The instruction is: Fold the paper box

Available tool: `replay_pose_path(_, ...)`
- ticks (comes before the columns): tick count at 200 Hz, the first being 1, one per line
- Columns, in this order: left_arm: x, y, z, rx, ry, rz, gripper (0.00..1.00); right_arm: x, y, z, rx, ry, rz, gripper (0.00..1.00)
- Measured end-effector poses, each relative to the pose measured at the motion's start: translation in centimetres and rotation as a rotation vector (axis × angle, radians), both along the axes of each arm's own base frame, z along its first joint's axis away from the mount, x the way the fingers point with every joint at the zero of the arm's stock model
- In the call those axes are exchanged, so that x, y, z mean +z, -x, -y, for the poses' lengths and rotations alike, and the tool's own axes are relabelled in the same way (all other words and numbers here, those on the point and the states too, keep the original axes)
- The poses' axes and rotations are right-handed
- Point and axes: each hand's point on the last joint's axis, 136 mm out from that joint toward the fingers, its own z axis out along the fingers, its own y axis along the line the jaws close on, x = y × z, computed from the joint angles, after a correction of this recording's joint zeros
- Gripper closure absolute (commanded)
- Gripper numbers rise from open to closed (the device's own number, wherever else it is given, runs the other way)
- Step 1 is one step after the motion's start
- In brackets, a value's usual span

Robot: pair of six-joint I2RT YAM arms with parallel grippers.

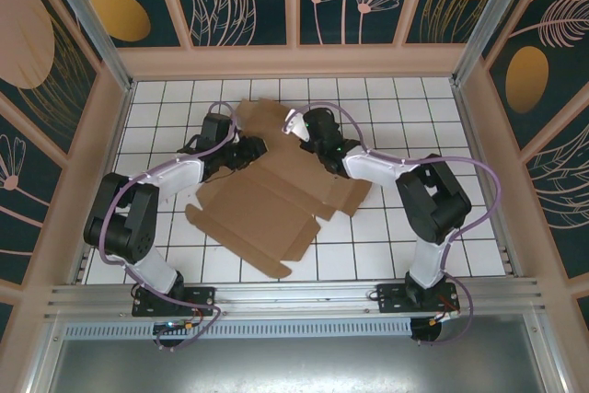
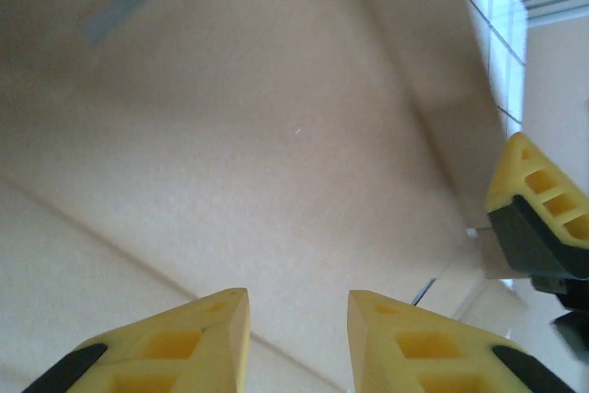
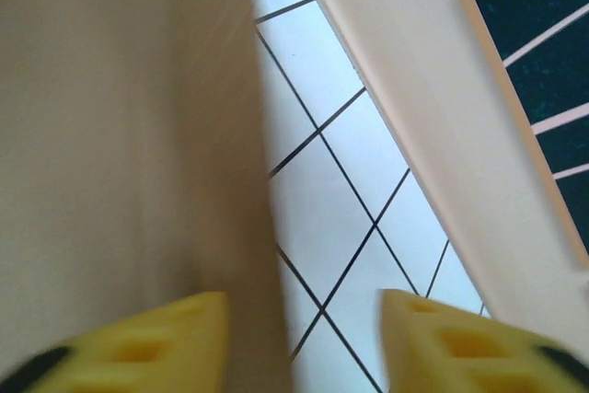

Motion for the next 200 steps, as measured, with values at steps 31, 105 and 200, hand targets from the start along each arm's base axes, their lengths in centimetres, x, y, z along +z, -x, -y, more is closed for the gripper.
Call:
replay_pose_path(31,-1.7,0.0,-1.1,0.011,-0.089,-0.018,0.69,1.3,-1.5,1.3,-0.09,-0.127,-0.017,0.32)
replay_pose_path(105,-8.2,0.2,-1.8,-0.006,-0.25,-0.144,0.82,1.9,2.0,1.2,-0.286,-0.604,-0.359,0.96)
replay_pose_path(200,-8.6,0.9,-0.8,-0.031,-0.313,-0.118,0.85,-12.5,6.6,2.4,-0.574,-0.422,-0.742,0.96)
